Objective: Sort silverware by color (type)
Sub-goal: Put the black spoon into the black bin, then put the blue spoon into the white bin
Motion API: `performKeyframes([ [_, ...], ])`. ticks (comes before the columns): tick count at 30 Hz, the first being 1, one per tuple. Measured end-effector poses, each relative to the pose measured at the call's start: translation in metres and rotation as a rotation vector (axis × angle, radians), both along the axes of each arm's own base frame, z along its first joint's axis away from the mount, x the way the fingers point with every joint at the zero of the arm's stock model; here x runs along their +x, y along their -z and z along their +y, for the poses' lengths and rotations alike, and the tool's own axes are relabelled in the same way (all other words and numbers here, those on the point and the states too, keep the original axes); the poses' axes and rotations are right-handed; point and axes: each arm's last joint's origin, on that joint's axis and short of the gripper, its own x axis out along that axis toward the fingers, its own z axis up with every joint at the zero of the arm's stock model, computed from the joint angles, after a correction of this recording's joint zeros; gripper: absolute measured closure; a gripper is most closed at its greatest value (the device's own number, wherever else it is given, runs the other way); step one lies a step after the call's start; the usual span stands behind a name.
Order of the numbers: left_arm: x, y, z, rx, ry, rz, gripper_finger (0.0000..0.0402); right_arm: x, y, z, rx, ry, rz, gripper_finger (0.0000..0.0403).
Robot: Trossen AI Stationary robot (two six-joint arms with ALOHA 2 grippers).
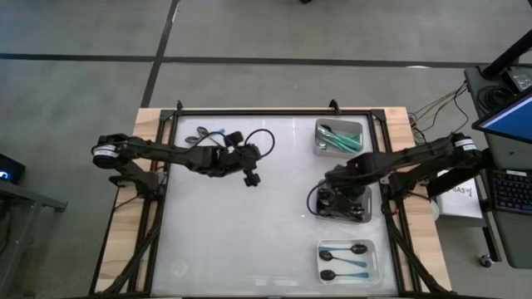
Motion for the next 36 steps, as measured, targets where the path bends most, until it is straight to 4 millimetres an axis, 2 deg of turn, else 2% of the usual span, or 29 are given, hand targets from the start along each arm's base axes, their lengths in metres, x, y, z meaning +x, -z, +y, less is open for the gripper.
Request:
performKeyframes([
  [3, -0.002, 0.002, 0.000, 0.001, -0.024, 0.020, 0.0325, -0.003, 0.006, 0.000, 0.016, 0.003, 0.025, 0.0394],
  [9, -0.003, 0.001, 0.001, 0.003, -0.038, 0.017, 0.0325, -0.001, 0.004, 0.000, 0.009, -0.035, 0.004, 0.0394],
  [17, -0.003, 0.002, 0.001, 0.002, -0.041, 0.021, 0.0325, 0.015, -0.015, -0.002, -0.120, -0.122, -0.167, 0.0394],
  [22, -0.012, 0.008, 0.003, -0.011, -0.062, 0.123, 0.0326, 0.030, -0.024, -0.002, -0.198, -0.200, -0.326, 0.0391],
  [29, -0.038, 0.021, 0.017, -0.073, -0.210, 0.356, 0.0326, 0.043, -0.029, -0.008, -0.247, -0.313, -0.452, 0.0336],
  [33, -0.046, 0.024, 0.038, -0.109, -0.334, 0.362, 0.0326, 0.047, -0.031, -0.016, -0.333, -0.300, -0.480, 0.0292],
  [36, -0.049, 0.028, 0.061, -0.135, -0.435, 0.339, 0.0326, 0.047, -0.031, -0.024, -0.429, -0.244, -0.464, 0.0266],
])
